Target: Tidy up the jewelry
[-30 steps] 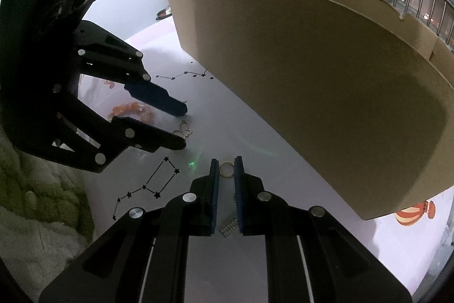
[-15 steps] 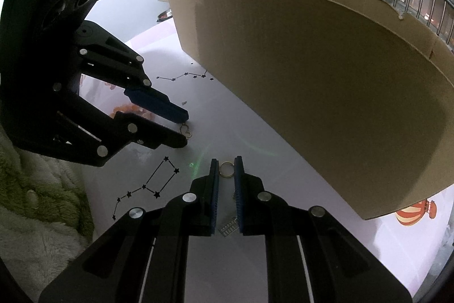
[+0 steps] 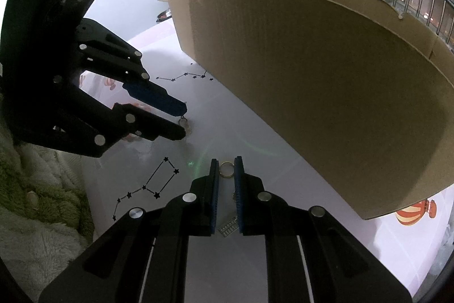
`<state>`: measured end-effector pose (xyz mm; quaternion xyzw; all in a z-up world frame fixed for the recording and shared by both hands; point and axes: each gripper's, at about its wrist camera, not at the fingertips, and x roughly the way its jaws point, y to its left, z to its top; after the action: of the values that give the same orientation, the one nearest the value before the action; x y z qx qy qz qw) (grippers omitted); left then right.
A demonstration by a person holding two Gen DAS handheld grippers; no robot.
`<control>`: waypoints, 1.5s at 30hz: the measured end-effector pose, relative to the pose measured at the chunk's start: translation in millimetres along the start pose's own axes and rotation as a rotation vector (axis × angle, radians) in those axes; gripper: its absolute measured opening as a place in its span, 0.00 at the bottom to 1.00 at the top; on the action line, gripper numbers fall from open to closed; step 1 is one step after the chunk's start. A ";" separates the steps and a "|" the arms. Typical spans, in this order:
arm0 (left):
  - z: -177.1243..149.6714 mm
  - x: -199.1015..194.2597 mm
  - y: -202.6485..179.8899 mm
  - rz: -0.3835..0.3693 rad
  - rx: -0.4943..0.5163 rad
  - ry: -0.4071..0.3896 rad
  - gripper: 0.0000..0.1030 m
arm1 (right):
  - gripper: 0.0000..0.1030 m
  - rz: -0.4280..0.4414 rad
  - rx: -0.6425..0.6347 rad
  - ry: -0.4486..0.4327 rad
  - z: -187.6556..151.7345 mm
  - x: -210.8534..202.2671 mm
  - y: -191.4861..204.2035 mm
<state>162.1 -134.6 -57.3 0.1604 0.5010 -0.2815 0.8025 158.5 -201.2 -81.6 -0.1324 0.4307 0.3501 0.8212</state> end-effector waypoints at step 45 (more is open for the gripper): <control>99.6 -17.6 44.7 -0.035 -0.082 -0.169 0.37 | 0.12 -0.096 0.279 -0.107 98.1 -46.0 -96.9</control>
<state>254.6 -147.9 1.9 0.0943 0.4454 -0.2871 0.8428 267.8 -241.2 5.2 -0.0188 0.4241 0.2539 0.8691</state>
